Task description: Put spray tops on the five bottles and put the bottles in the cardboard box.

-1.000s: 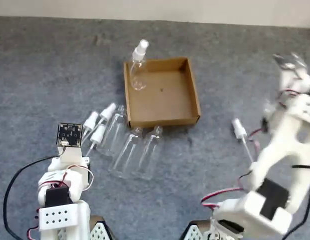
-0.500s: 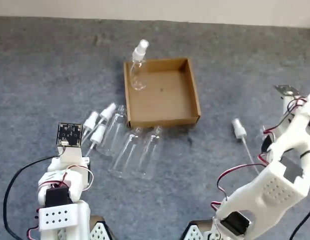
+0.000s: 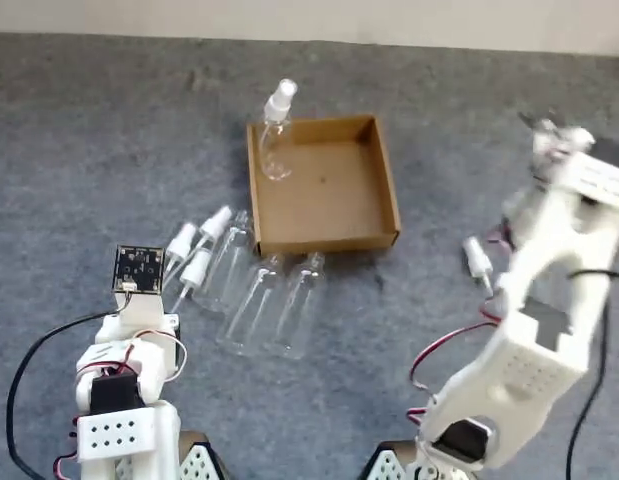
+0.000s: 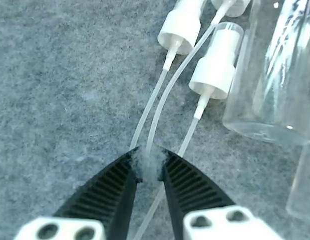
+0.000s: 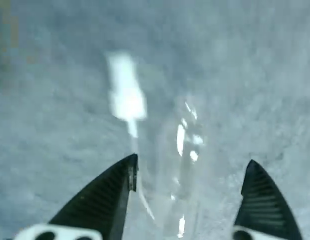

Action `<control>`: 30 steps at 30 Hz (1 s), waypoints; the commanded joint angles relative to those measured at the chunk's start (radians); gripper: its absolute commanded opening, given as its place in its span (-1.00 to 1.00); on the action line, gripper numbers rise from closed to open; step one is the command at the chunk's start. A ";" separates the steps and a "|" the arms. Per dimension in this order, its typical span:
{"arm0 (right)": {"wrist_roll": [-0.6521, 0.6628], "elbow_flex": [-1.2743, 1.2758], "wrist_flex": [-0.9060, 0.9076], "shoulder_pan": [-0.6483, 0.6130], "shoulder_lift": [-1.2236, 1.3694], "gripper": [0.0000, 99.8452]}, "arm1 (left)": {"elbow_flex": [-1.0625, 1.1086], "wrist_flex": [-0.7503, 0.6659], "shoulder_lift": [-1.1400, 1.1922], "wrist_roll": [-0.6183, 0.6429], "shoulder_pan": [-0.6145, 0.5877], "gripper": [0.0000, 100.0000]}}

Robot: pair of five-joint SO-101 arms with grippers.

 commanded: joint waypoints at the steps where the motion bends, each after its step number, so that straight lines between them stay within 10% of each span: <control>1: -0.069 -0.117 0.038 -0.147 -0.065 -0.45 | 0.027 0.006 -0.004 -0.009 0.016 -0.99; 30: -0.130 -0.010 -0.028 -0.133 0.266 -0.88 | 0.027 0.008 -0.004 -0.009 0.016 -0.99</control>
